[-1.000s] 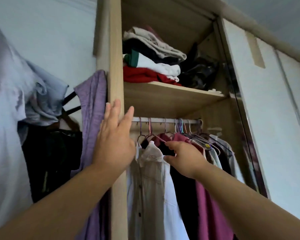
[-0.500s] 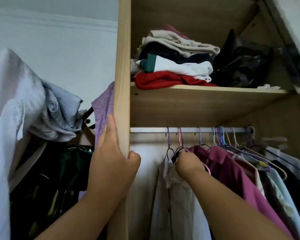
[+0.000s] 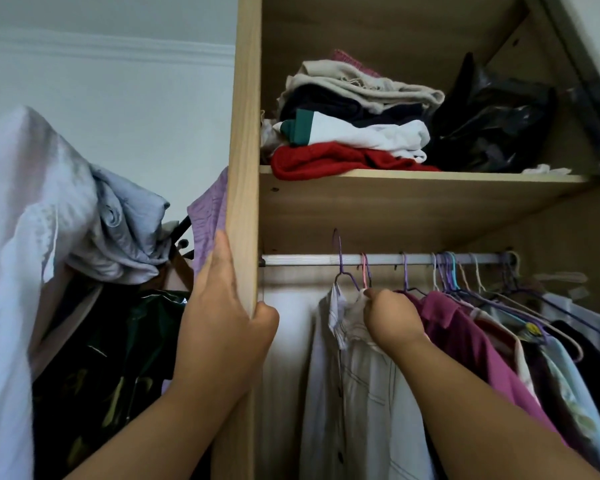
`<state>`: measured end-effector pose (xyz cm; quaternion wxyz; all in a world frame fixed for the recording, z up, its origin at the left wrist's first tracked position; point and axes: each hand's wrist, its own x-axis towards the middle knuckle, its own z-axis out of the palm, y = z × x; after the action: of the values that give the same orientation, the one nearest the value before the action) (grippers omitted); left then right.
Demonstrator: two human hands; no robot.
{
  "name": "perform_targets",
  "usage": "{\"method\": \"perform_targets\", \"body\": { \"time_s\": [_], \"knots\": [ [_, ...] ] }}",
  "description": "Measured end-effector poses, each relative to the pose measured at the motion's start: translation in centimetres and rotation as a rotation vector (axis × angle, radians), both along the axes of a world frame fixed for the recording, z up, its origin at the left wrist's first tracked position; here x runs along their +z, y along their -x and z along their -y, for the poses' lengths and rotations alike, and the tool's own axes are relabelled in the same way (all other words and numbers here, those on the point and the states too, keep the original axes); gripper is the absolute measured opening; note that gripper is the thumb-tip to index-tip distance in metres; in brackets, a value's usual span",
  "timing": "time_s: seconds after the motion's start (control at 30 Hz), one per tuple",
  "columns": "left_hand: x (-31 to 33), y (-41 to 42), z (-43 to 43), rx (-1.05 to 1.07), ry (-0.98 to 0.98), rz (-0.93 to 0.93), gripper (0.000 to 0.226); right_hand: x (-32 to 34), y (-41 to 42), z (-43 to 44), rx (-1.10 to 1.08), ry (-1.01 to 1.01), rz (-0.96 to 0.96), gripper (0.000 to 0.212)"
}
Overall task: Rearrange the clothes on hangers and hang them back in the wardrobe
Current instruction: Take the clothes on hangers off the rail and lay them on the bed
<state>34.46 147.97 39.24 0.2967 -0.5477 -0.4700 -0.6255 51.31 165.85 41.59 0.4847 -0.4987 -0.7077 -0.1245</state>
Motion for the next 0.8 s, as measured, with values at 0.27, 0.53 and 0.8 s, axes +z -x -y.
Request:
{"method": "perform_targets", "body": {
  "time_s": [0.27,0.53,0.8],
  "knots": [
    [0.4,-0.4,0.9,0.037,0.062,0.013,0.095,-0.3,-4.6,5.6,0.017,-0.152,0.001,0.035],
    [-1.1,-3.1,0.4,0.052,-0.020,-0.487,0.066,-4.3,-14.6,15.2,0.002,-0.141,-0.037,0.026],
    [-7.8,-11.6,-4.8,-0.417,0.427,-0.468,0.055,-12.3,-21.4,27.5,-0.104,-0.048,-0.069,0.020]
  ]
}}
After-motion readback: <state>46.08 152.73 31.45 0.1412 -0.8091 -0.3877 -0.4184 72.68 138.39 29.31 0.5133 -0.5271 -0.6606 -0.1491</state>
